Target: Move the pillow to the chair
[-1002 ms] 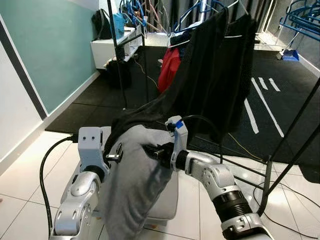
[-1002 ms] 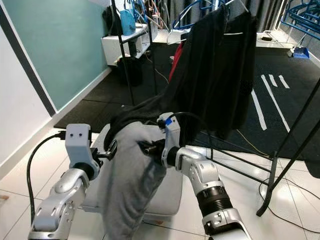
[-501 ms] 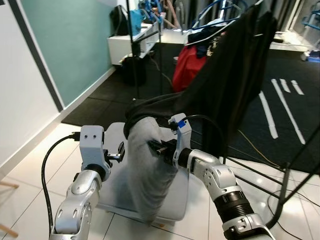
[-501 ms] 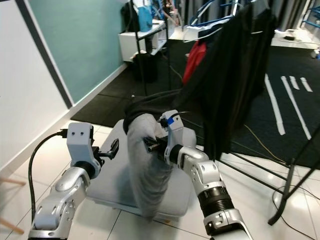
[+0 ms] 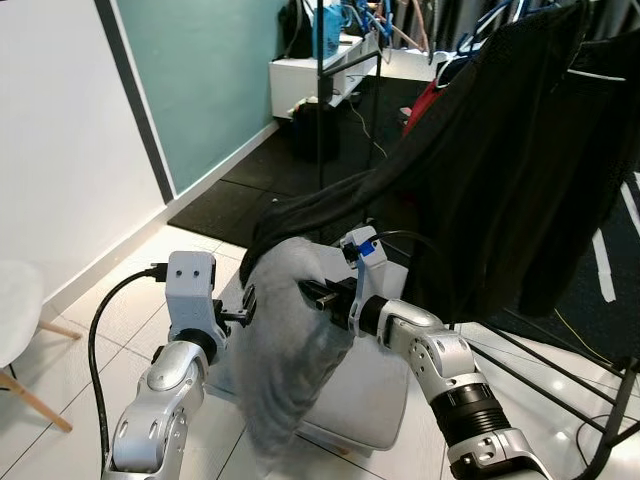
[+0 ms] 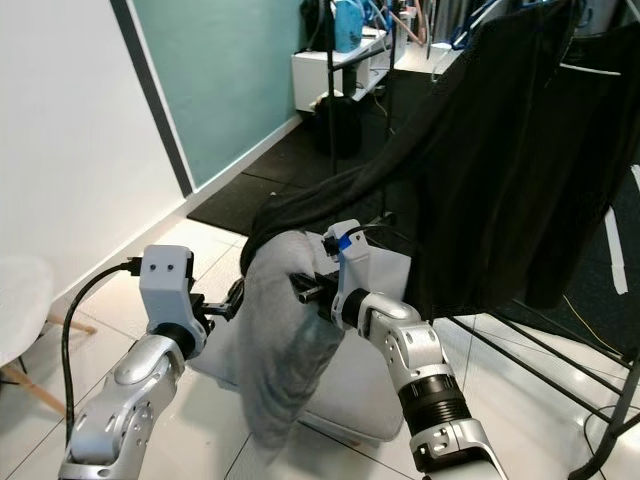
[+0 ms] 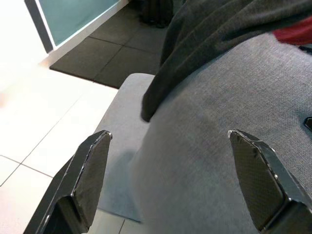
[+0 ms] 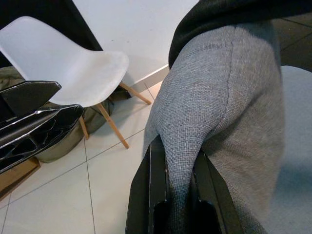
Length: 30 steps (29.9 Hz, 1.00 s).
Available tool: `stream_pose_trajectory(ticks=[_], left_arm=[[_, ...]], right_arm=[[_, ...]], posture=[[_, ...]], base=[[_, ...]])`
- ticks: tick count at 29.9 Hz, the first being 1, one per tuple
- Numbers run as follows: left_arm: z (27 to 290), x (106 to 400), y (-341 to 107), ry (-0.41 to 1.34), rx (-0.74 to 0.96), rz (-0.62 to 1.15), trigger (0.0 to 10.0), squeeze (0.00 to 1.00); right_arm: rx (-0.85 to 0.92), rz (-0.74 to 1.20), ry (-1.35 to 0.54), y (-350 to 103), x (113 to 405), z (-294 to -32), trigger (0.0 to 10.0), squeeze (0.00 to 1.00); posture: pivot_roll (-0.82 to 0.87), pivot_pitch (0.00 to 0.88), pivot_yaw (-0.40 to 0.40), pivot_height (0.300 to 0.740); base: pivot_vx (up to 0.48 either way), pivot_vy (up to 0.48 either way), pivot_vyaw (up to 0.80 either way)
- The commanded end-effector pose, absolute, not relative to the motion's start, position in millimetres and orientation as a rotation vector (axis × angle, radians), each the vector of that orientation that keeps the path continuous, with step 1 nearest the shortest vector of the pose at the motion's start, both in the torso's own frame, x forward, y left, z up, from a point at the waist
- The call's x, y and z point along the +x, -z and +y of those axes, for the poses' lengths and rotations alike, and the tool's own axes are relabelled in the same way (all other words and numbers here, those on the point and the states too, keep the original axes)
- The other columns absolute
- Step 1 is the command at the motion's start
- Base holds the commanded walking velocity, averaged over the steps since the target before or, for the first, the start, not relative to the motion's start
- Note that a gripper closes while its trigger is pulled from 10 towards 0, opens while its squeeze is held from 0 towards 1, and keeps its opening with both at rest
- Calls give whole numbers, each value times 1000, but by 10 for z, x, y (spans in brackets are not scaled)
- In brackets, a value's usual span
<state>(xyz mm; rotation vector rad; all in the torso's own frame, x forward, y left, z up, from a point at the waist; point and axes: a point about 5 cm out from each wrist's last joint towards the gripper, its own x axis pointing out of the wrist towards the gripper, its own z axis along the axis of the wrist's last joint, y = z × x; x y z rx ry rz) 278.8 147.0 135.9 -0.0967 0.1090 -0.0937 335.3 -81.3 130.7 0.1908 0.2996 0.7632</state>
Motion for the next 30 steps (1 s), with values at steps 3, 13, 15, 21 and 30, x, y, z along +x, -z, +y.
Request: stream_pose_trajectory(ticks=[3,13,15,21,30], left_arm=[[1426,2739,-1341,93,-116,122,10000,0],[1381,2703,-1340,88,-134,127,10000,0],[1364,2700,-1341,86,-136,127,10000,0],[1309,2686,-1351,61,-144,127,10000,0],[1318,2670,-1355,57,-139,133,10000,0]], right_arm=[[179,226,-797,-1436,3380,-806,10000,0],[173,236,-783,-1414,3376,-876,10000,0],[178,238,-785,-1410,3375,-874,10000,0],[199,246,-769,-1419,3408,-868,10000,0],[209,223,-754,-1469,3444,-881,10000,0]], posture=[[-108,0,-78,740],[-99,0,-111,740],[-94,0,-130,740],[-82,13,-158,740],[-77,22,-161,740]], base=[[0,0,788],[0,0,788],[0,0,788],[0,0,391],[0,0,0]])
